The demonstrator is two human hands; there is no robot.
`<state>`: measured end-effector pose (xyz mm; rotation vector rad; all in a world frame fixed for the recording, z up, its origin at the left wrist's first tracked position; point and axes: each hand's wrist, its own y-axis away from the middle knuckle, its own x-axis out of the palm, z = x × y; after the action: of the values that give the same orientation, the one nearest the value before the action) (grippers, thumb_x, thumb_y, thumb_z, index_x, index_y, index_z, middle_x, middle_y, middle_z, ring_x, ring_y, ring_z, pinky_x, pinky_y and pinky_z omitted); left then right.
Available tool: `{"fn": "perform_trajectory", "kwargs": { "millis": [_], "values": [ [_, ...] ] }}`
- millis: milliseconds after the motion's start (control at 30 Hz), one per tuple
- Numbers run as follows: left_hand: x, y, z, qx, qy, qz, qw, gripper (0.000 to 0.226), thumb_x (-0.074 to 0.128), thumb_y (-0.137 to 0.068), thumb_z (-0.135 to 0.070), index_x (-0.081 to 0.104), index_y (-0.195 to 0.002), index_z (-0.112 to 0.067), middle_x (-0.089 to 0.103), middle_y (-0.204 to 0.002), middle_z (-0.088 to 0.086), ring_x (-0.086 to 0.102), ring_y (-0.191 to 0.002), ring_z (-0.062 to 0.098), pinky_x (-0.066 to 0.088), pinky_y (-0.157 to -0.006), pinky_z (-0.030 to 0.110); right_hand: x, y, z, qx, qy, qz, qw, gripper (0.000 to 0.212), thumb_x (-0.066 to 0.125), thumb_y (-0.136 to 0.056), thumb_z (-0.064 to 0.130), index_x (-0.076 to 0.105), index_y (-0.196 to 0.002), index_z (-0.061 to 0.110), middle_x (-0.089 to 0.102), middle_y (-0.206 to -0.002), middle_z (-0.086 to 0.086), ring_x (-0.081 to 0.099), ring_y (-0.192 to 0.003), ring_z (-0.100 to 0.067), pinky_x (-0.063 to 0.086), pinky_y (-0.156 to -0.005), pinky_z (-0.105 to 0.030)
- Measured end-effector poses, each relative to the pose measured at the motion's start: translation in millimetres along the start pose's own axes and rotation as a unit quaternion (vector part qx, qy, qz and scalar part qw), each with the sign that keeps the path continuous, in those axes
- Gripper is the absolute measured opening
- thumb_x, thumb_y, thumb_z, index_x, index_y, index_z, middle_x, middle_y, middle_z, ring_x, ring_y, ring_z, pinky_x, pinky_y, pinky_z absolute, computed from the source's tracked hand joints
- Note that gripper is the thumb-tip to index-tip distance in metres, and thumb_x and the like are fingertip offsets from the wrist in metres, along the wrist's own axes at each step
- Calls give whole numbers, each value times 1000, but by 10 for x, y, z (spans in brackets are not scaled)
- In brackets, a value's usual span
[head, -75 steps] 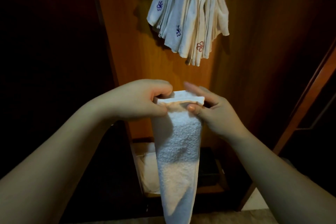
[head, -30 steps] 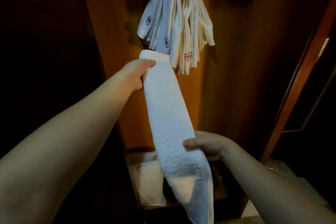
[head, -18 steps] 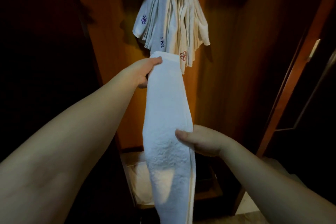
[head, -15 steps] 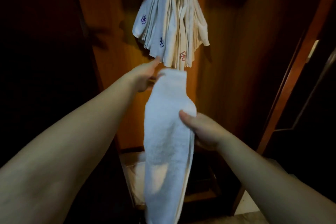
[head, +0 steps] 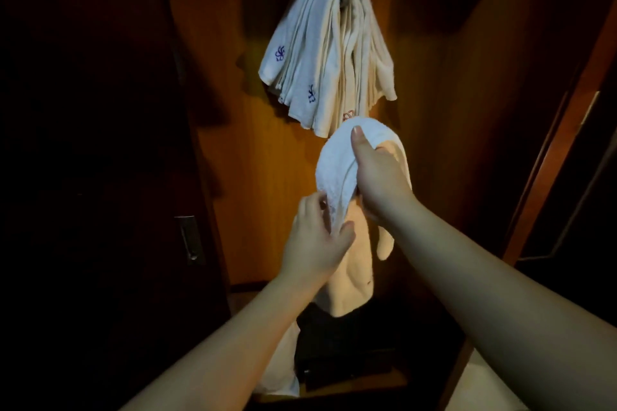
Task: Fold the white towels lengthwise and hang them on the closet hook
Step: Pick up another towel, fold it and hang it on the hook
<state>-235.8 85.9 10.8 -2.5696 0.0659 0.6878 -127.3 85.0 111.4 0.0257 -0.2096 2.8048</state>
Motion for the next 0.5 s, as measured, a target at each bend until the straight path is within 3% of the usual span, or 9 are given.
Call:
{"fn": "perform_trajectory", "kwargs": {
  "millis": [100,133,167,200,233,300,367,433,500],
  "values": [
    [35,-156,-3,9,-29,-50,998,25,58,-86,-35,38,-97,-46,47,-97,-26,56,-87,2,44,-63,18,30,11,110,-56,75,-26,995,47,41,-100,60,58,-90,17,67,-103,-30,70,-90,-39,53,-75,-37],
    [51,-197,-7,14,-30,-51,998,18,56,-84,-37,40,-90,-41,48,-92,-23,56,-80,2,43,-59,19,23,-5,134,-73,93,-28,993,49,41,-101,59,58,-88,15,60,-75,-17,58,-66,-21,44,-65,-30],
    [64,-229,-18,15,-24,-48,998,13,53,-80,-41,41,-85,-38,48,-89,-19,55,-76,1,39,-54,18,12,-15,168,-87,116,-35,989,45,40,-102,57,53,-81,19,64,-87,-25,70,-72,-18,54,-66,-28],
    [80,-261,-10,6,-17,-47,999,12,52,-77,-43,43,-82,-36,49,-86,-16,55,-73,0,36,-49,17,-3,-42,200,-98,136,-44,985,43,40,-103,55,45,-76,22,59,-102,-10,63,-85,-4,53,-79,-21],
    [91,-296,17,-11,-10,-50,999,12,55,-78,-40,44,-79,-36,50,-83,-14,55,-69,0,36,-46,15,-26,-70,239,-108,149,-54,981,41,41,-103,53,39,-74,24,63,-88,-7,64,-72,2,51,-58,-13],
    [79,-352,162,-46,-30,-68,996,22,62,-83,-25,43,-77,-35,54,-79,-11,54,-59,3,35,-39,13,-127,-166,335,-121,153,-72,978,39,41,-104,52,43,-76,24,63,-75,-2,67,-64,-5,57,-71,-25],
    [-1,-365,394,-79,-71,-79,991,24,62,-90,-24,42,-79,-33,57,-76,-8,56,-58,7,39,-40,18,-301,-287,433,-115,129,-105,979,39,40,-103,54,49,-85,21,67,-85,-4,69,-81,-18,58,-88,-44],
    [-122,-347,663,-120,-121,-64,983,19,61,-91,-28,45,-83,-33,60,-76,-7,61,-61,13,52,-51,34,-481,-407,493,-103,100,-140,980,39,39,-103,55,50,-96,18,68,-89,-4,70,-87,-22,58,-90,-48],
    [-233,-311,919,-157,-163,-36,973,10,60,-91,-31,51,-86,-33,61,-77,-8,61,-65,12,53,-55,37,-611,-501,482,-92,63,-167,980,34,40,-102,53,47,-103,20,68,-89,-1,70,-86,-20,60,-86,-46]
  ]
}}
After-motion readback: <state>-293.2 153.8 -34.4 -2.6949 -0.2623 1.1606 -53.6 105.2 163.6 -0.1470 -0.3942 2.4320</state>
